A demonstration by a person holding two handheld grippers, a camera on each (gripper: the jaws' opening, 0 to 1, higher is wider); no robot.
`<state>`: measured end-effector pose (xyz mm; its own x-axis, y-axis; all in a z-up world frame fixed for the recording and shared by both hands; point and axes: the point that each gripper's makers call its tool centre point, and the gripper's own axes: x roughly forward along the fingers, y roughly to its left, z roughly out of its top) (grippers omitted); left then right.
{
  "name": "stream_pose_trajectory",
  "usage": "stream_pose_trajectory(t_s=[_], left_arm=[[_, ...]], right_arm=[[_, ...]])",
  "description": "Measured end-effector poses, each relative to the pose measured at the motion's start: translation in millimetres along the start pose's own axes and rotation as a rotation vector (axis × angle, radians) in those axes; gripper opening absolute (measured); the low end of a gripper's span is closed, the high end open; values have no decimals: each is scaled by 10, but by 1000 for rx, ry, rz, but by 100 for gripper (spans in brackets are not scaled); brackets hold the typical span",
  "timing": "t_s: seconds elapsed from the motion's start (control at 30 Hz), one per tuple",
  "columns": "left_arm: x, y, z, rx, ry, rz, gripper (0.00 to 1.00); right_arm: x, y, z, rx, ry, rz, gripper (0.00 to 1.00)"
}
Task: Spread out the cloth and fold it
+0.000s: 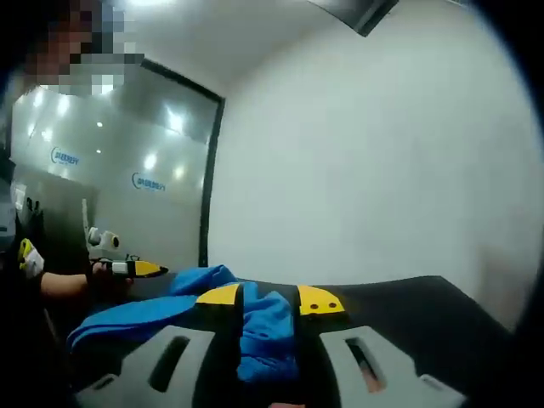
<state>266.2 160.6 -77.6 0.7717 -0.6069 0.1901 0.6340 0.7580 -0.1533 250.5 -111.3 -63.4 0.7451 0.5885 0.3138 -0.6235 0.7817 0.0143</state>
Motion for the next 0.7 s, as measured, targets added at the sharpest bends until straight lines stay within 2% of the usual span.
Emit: stream_pose_trajectory(t_s=[0.57,0.63,0.7], left_arm=[[-4,-23,7,4,-5,-8,25],[-3,-22,11,7,-8,-12,25],[0,-15,0,2,1,-13,25]], right_arm=[[-7,-20,18,-2,-8,-8,21],[-4,-51,22,-3,-9,-21,21],[-15,-136,40,-1,-19,-65,21]])
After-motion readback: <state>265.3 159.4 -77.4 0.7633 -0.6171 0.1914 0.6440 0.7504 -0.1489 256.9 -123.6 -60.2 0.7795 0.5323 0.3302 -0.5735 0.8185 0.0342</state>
